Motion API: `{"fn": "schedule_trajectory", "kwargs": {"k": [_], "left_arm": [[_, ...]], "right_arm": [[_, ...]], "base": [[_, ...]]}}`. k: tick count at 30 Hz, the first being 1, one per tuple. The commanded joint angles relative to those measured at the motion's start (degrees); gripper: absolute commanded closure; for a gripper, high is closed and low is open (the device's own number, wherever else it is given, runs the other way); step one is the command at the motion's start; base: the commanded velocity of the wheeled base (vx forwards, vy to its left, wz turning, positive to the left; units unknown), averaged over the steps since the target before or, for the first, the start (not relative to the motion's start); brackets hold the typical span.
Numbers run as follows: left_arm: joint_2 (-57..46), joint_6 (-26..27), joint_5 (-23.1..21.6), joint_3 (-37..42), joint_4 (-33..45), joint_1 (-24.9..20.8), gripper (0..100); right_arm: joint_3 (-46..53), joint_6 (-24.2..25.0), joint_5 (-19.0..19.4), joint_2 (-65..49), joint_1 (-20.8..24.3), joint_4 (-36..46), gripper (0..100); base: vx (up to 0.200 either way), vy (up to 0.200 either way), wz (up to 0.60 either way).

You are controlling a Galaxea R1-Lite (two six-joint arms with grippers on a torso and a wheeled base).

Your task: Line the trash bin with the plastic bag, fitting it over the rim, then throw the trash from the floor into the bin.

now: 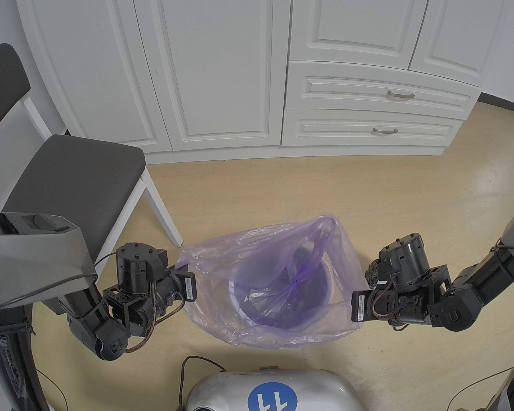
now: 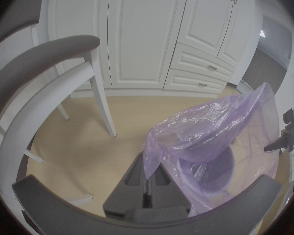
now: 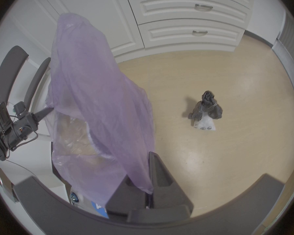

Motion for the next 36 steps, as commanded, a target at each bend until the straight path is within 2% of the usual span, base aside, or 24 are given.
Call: {"fn": "schedule_trajectory", "kwargs": {"k": [1,7,14,16,18,26,30,36], "left_arm": [[-0.49,0.09,0.0,0.33,2.16,0.64,100],[-4.53,0.09,-0.62,0.33,8.32,0.82,100],[1.35,-1.05,-0.62,-2.92,7.88,0.73,100],[4.87,-4.92,-0.44,-5.74,7.7,0.55,100],[7.15,-6.24,-0.27,-7.67,8.14,0.55,100],[12.87,-8.7,0.17,-11.98,7.53,0.82,100],[13.31,-13.27,0.17,-14.35,7.61,0.82,100],[13.22,-13.44,0.26,-14.17,7.53,0.55,100]], "right_arm": [[-0.33,0.78,1.95,0.35,0.55,2.94,100],[-2.44,3.6,4.41,0.79,1.16,7.07,100],[-5.86,7.73,4.67,5.01,0.64,6.89,100],[-8.06,10.01,4.58,8.0,0.2,6.89,100],[-9.29,10.98,4.58,10.11,-0.59,6.81,100],[-11.93,12.65,4.76,13.71,-3.14,6.46,100],[-12.1,12.65,4.67,12.57,-3.41,6.63,100],[-11.31,11.95,4.49,9.14,-4.55,7.16,100]], "base": [[0.0,0.0,0.0],[0.0,0.0,0.0],[0.0,0.0,0.0],[0.0,0.0,0.0],[0.0,0.0,0.0],[0.0,0.0,0.0],[0.0,0.0,0.0],[0.0,0.0,0.0]]}}
